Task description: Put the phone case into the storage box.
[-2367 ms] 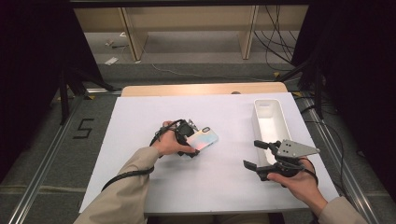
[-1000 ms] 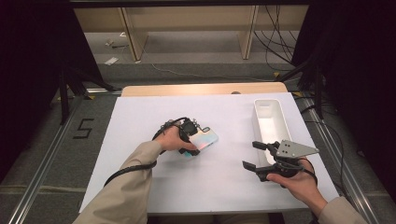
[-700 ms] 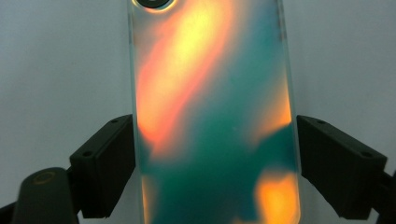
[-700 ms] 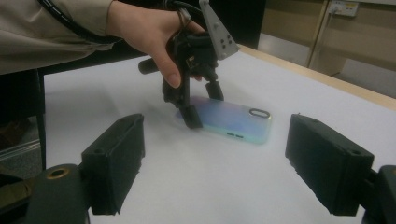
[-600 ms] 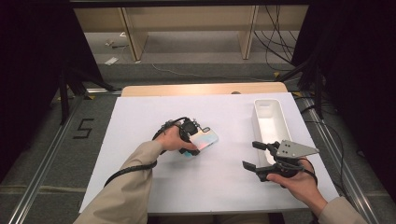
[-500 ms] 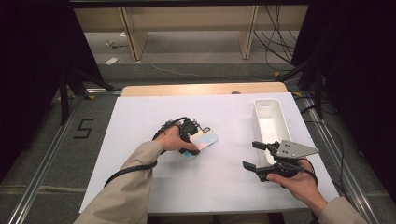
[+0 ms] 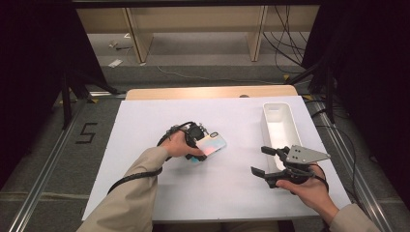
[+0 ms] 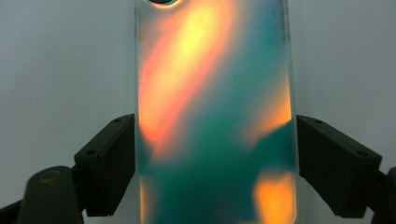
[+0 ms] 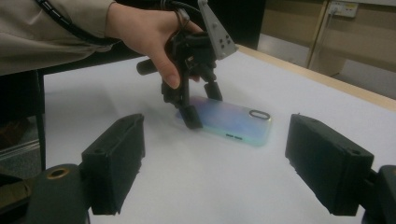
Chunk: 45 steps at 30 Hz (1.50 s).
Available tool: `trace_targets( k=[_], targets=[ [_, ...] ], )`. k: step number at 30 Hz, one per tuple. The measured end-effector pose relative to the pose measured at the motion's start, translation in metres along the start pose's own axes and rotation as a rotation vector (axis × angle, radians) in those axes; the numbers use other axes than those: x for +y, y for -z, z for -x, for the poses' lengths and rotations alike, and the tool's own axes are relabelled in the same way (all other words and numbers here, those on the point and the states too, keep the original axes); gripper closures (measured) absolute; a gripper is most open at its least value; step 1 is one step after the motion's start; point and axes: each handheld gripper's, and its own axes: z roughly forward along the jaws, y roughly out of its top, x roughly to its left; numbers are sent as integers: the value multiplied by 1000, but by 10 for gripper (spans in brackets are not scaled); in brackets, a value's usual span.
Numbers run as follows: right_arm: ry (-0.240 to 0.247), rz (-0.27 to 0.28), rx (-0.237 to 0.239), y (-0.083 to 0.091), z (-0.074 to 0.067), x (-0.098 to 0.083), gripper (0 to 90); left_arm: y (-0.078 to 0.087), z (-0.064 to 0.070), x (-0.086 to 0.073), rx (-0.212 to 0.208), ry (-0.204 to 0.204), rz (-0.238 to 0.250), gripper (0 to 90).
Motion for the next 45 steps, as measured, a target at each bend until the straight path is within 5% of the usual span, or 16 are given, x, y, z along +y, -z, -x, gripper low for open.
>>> trace_targets(
  k=[21, 45],
  targets=[
    [1, 6, -13, 0, 1, 0, 205, 3, 2, -10, -3, 50, 72, 171],
    [-8, 9, -36, 0, 2, 1, 201, 39, 18, -32, 13, 136, 361, 172]
  ],
)
